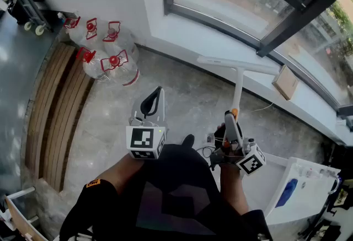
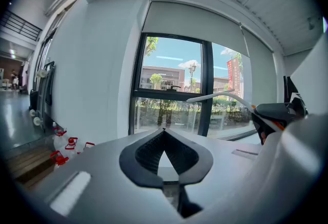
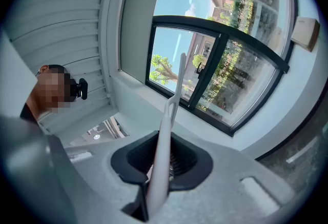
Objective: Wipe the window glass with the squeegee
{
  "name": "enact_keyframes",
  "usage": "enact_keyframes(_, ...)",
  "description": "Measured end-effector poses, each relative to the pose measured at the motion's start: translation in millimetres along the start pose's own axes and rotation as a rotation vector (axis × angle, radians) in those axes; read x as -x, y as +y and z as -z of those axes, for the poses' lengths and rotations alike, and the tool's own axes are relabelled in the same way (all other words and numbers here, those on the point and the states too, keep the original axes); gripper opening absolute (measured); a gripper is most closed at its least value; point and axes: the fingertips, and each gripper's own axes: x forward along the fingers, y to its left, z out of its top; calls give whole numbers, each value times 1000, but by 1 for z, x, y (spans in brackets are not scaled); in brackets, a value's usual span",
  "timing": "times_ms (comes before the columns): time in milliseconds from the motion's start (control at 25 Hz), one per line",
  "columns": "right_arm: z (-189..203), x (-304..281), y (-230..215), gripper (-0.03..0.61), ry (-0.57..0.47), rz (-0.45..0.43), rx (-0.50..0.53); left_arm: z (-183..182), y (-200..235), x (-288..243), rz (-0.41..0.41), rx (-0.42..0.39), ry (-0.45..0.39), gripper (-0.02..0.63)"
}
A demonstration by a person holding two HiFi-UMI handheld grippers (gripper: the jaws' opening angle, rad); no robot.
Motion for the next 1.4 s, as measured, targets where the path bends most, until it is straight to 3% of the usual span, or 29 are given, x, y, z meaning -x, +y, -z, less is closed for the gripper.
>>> enact_keyframes(280, -16, 13, -12, 48, -6, 2, 24, -7, -18, -6, -2, -20, -21, 17)
enact_keyframes(560, -27, 26, -16, 48, -17, -38, -28, -7, -42, -11, -13, -41, -45, 17)
enact_keyframes(920, -45, 57, -45, 49, 22, -16, -40, 1, -75, -19, -61, -60, -60, 17)
enact_keyframes(1200, -54, 40, -58, 48, 33, -19, -68, -1, -64, -32, -101, -52, -51, 17)
enact_keyframes(1400, -63, 21, -73, 49, 36, 31, -41, -1, -54, -70, -79, -29, -40, 17)
